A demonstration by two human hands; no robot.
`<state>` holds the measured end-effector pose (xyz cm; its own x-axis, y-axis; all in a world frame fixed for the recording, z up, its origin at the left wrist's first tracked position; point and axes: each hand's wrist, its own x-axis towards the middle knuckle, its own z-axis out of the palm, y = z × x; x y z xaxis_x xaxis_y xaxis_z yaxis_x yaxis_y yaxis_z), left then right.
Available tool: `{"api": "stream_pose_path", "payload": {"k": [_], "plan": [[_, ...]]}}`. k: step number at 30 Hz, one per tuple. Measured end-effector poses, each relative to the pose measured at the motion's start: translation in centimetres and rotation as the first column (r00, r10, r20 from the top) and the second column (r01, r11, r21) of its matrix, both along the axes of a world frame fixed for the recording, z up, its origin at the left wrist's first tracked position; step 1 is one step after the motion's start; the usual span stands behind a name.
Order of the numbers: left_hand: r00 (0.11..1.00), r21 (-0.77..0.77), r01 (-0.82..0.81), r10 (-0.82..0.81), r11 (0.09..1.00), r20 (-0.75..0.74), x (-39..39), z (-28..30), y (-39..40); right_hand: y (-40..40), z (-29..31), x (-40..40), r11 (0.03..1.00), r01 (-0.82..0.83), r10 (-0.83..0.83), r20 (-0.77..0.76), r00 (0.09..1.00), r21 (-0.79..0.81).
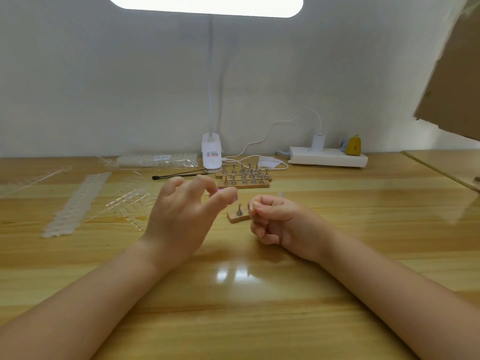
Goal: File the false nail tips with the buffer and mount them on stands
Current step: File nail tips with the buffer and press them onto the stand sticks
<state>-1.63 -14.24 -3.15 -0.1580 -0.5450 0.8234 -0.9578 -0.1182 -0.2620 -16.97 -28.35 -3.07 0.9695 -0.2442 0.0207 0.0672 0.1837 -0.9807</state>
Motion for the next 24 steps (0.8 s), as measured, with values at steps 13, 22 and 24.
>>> {"api": "stream_pose_path", "payload": {"k": [13, 22, 24], "plan": [[0.968, 0.128, -0.188, 0.206, 0.974, -0.144, 0.4, -0.3, -0.1, 0.3, 0.2, -0.1, 1.000, 0.002, -0.002, 0.000, 1.000, -0.015], [0.894, 0.251, -0.055, 0.159, 0.966, -0.419, -1.2, -0.1, -0.1, 0.7, 0.2, 0.1, 0.994, 0.102, -0.102, 0.014, 0.995, -0.025], [0.856, 0.163, 0.139, -0.036, 0.977, -0.516, -2.1, 0.2, -0.2, 0.8, 0.3, 0.0, 0.995, 0.091, -0.090, 0.020, 0.996, -0.051]]}}
